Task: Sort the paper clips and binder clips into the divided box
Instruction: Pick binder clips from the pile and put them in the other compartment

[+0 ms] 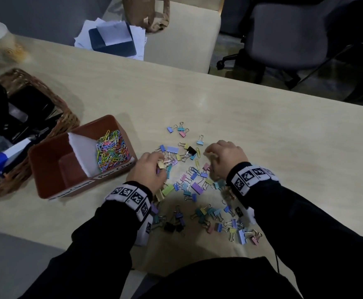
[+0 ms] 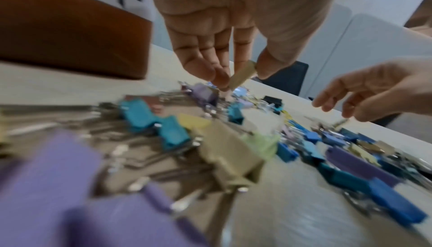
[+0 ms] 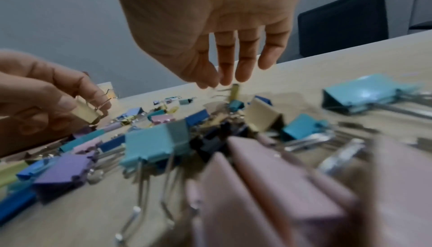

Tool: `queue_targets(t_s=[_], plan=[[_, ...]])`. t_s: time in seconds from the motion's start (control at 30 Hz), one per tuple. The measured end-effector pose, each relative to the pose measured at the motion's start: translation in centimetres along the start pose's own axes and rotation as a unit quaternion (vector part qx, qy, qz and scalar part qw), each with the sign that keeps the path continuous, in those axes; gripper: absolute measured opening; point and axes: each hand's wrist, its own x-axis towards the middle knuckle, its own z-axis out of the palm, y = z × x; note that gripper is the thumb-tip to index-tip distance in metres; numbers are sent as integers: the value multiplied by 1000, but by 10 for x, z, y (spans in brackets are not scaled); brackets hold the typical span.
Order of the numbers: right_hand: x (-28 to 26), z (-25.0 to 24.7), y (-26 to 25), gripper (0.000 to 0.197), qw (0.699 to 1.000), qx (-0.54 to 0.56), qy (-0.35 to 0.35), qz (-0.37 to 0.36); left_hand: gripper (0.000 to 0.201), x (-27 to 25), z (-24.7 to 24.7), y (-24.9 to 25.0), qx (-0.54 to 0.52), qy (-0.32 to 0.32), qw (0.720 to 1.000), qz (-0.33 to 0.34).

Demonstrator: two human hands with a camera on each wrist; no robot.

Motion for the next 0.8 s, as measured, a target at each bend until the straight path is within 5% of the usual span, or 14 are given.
queue_targets(t_s=[0.13, 0.27, 0.5, 0.57, 0.7, 0.8], plan=[[10, 10, -15, 30, 999, 14, -32, -30, 32, -5, 4, 6, 25, 9, 998, 51], [8, 13, -15, 26, 998, 3, -43, -37, 28, -2, 25, 32, 77, -74, 982, 154], [7, 4, -10, 18, 995, -31, -92, 23, 23, -2, 29, 31, 92, -104, 985, 101], [6, 4, -15, 4, 996, -8, -72, 45, 20, -2, 27, 33, 84, -94, 987, 96], [5, 7, -17, 27, 993, 61, -29, 96, 25, 11, 30, 53, 86, -101, 982, 136], [4, 4, -11, 21, 986, 110, 5, 127, 27, 20, 35, 64, 142, -135, 967, 161]])
